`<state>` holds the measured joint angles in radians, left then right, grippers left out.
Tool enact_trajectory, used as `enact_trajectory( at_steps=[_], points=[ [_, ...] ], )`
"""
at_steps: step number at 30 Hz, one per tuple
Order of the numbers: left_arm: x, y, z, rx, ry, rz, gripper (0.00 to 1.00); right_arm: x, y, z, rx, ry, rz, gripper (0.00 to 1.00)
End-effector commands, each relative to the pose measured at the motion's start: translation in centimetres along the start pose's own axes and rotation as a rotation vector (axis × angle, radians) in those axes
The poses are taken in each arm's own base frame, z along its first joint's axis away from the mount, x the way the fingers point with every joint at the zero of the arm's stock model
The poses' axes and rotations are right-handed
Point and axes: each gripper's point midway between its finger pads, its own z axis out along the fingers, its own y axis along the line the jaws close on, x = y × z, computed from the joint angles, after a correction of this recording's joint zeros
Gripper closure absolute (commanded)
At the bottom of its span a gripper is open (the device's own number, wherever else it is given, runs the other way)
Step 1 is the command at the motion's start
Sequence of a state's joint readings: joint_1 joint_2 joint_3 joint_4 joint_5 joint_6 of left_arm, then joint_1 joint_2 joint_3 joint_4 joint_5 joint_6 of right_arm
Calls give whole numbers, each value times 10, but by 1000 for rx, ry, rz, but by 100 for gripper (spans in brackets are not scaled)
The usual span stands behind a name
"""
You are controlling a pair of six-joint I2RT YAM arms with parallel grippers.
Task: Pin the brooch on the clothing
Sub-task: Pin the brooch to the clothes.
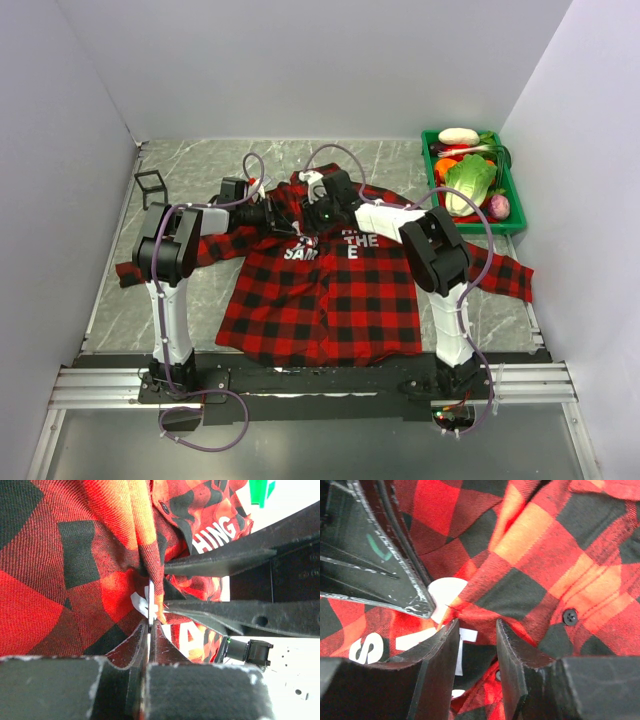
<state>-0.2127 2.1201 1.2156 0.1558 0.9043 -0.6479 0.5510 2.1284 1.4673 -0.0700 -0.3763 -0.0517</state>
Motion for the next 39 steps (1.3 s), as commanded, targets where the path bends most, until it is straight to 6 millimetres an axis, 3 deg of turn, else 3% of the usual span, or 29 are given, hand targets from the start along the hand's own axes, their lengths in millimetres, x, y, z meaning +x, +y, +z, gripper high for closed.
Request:
enact_trajectory(
  at_steps=[1,11,24,29,34,39],
  points=[
    [-5,-18,-5,41,-1,50,99,-39,18,-17,4,-92,-96,58],
    [-2,-17,-3,5,9,73,99,-38,27,-9,-6,-72,-112,63],
    [-1,-22,-3,8,3,107,99,-33,35,-1,1,-58,-145,83],
    [-1,-19,-2,-7,-2,86,99,-31,31,-4,12,-59,-140,78],
    [-2,-18,-2,-13,-3,80,99,-35,28,-11,-11,-84,-115,64],
    [-7,-14,-6,-17,-20,50,99,-31,23,-13,-5,-93,-89,63]
  ],
)
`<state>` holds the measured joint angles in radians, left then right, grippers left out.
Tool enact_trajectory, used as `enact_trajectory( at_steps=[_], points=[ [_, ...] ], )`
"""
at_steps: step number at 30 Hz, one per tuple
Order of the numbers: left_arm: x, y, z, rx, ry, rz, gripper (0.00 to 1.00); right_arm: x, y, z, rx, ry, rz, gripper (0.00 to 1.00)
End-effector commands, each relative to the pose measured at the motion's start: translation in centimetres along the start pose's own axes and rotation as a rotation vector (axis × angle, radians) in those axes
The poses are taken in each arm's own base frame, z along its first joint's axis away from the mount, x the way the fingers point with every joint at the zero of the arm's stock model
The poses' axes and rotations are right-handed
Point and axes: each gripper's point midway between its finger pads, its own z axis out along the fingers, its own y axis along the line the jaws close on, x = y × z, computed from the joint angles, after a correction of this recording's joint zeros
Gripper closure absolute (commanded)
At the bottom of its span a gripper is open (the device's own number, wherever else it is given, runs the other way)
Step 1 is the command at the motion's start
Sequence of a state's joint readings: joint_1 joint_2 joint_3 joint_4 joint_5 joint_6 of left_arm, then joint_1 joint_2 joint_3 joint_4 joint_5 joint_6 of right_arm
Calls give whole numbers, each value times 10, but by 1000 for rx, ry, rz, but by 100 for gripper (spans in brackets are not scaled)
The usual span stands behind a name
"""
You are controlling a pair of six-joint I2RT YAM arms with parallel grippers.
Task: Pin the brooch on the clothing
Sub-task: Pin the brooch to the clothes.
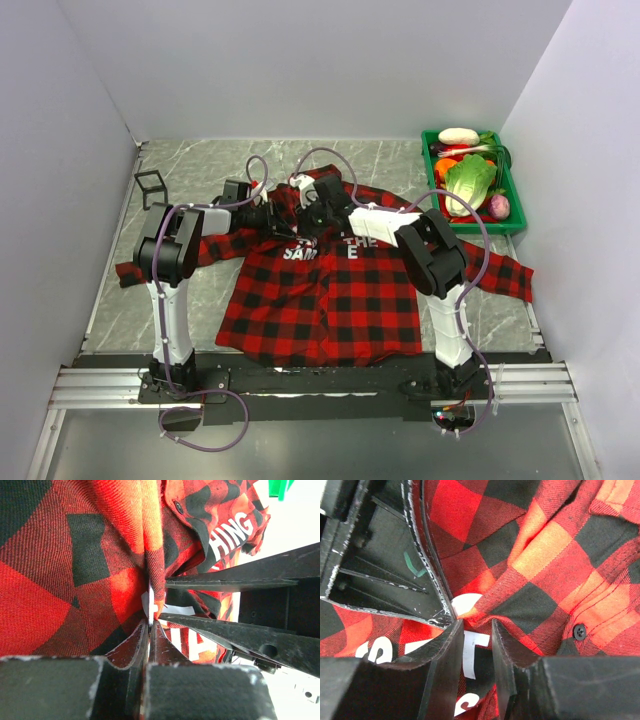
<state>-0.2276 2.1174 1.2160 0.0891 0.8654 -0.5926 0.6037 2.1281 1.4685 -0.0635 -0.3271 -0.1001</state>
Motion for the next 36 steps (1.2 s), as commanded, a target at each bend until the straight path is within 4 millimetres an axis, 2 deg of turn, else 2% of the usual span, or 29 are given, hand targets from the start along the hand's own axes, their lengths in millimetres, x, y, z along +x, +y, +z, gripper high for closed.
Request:
enact_trajectory(
  at_steps=[1,6,8,15,25,36],
  points=[
    [-17,-21,-11,34,-48,36,99,-31,4,-23,-16,-101,8,63],
    [-18,-22,-12,38,-51,40,99,-24,1,-24,-9,-88,26,65],
    [-18,-23,-12,42,-51,41,99,-31,1,-24,-6,-118,19,67],
    [-18,-24,-12,43,-51,49,99,-38,-2,-28,5,-147,21,70],
    [-18,-27,-13,53,-54,69,99,-36,-2,-25,-7,-137,25,79],
    [-16,-25,-10,27,-38,91,99,-42,4,-27,-42,-163,25,85]
  ],
)
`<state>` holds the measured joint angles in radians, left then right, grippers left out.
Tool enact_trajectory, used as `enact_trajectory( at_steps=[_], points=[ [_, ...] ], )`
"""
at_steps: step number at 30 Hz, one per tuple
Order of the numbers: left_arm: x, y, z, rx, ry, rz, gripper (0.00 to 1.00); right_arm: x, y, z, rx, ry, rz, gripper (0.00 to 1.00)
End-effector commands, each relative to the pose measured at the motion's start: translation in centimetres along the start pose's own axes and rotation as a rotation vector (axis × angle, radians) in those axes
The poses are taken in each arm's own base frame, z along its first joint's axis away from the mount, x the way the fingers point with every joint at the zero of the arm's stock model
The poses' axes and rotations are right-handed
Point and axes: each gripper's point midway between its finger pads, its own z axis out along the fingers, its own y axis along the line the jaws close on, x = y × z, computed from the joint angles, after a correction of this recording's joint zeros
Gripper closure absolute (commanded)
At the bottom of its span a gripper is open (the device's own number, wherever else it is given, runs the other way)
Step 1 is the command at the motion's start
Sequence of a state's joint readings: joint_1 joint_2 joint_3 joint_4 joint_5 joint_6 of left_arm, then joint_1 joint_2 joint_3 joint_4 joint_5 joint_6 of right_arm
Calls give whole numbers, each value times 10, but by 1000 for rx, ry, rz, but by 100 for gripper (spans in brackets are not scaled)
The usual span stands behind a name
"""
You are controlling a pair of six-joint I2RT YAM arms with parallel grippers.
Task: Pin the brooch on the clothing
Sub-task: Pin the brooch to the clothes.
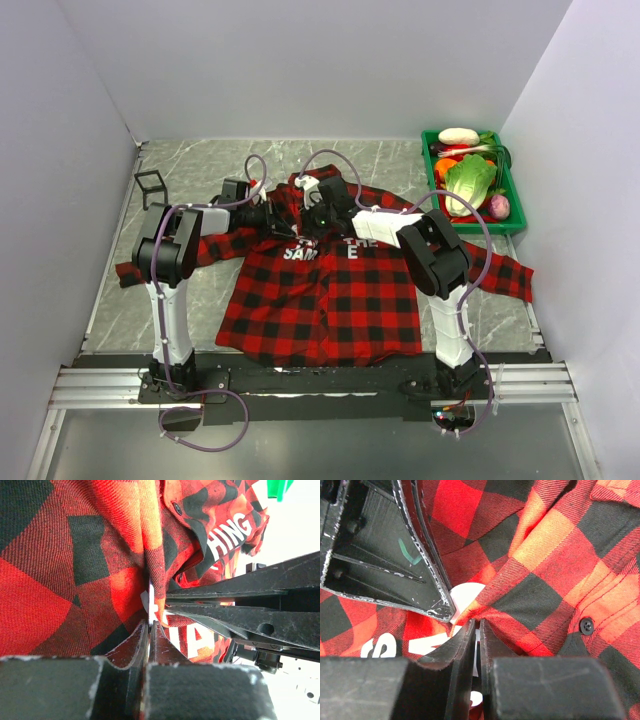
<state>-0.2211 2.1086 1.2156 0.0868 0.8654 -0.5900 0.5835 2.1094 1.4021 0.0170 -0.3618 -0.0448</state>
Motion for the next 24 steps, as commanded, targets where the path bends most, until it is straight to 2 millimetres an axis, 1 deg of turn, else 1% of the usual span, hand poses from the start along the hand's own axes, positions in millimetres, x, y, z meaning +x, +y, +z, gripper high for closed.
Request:
enact_trajectory(
  at_steps=[1,2,7,12,16,18,24],
  points=[
    [-12,-25,-5,30,-26,86,99,-47,10,-22,-33,-126,-32,85],
    [-13,-26,-5,32,-27,90,99,-50,9,-23,-32,-131,-32,85],
    [-11,-27,-5,35,-22,95,99,-49,12,-20,-46,-128,-26,87],
    [-13,-30,-5,39,-30,101,99,-49,13,-19,-56,-120,-29,95],
    [-12,-31,-4,48,-28,105,99,-47,13,-18,-57,-115,-29,98],
    [-11,-27,-3,20,-23,111,99,-48,13,-17,-62,-115,-31,100],
    [-10,-29,-1,15,-20,127,99,-49,18,-15,-84,-110,-33,100]
  ],
)
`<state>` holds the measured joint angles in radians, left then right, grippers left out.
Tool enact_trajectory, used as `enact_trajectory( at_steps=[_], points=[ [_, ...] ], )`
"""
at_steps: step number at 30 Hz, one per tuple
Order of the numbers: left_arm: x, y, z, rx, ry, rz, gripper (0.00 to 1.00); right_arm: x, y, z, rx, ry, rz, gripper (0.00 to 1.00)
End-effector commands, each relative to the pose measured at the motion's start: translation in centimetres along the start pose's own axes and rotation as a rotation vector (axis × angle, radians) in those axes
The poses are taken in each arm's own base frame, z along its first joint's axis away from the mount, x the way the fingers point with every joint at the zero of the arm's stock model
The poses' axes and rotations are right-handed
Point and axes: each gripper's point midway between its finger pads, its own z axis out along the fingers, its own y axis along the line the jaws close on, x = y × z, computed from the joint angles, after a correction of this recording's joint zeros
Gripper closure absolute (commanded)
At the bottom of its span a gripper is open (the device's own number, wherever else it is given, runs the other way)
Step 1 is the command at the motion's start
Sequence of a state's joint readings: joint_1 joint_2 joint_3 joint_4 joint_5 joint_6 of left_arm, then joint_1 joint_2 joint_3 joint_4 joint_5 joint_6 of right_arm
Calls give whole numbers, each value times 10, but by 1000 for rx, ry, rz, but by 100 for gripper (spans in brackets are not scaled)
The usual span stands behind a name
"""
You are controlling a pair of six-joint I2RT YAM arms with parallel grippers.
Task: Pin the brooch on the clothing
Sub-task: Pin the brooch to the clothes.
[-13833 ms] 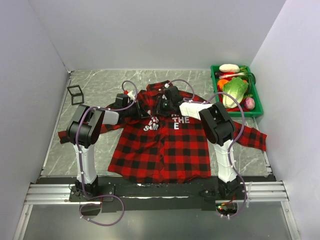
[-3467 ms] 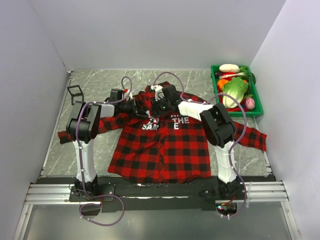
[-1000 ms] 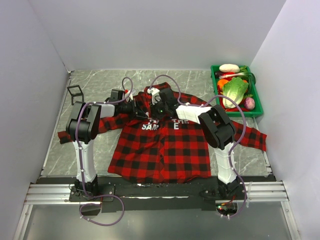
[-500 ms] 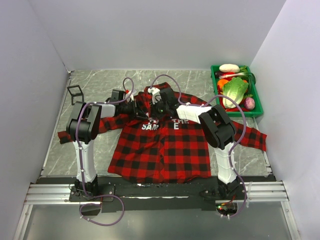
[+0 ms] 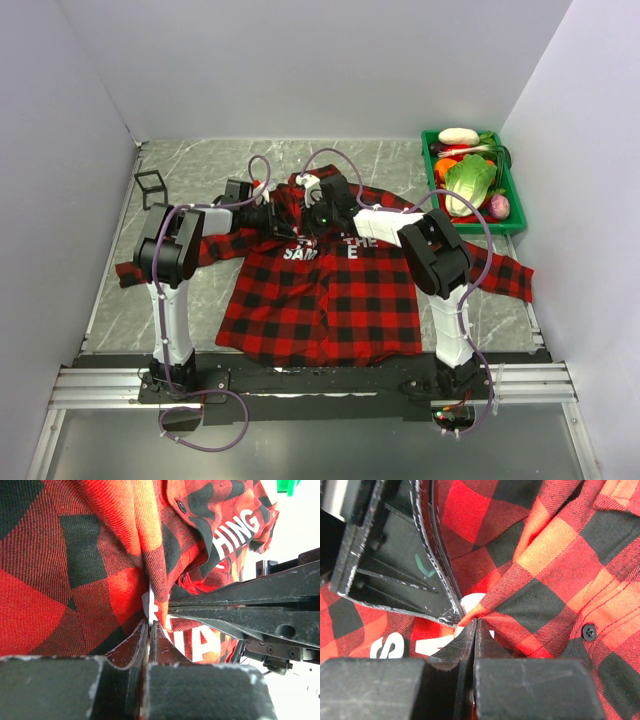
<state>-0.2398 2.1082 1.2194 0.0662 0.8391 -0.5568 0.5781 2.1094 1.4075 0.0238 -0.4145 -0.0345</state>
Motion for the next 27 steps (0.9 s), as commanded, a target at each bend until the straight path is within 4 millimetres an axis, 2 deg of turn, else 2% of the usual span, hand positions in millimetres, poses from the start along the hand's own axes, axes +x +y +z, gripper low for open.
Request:
enact_trajectory(
  at_steps=[1,4,11,20,23,27],
  points=[
    [-17,-31,-8,35,-39,104,99,-43,11,-11,-37,-90,-40,100],
    [-21,-36,-11,44,-55,121,99,-40,12,-9,-43,-78,-36,100],
    [-19,-37,-12,48,-65,105,99,-36,13,-13,-51,-86,-5,100],
    [-23,-43,-20,97,-97,83,99,-23,1,-14,-8,-58,20,100],
    [-24,-42,-21,110,-108,74,99,-22,1,-16,2,-64,44,94],
    [-26,-39,-22,109,-116,65,99,-22,-1,-23,-5,-75,68,77]
  ],
)
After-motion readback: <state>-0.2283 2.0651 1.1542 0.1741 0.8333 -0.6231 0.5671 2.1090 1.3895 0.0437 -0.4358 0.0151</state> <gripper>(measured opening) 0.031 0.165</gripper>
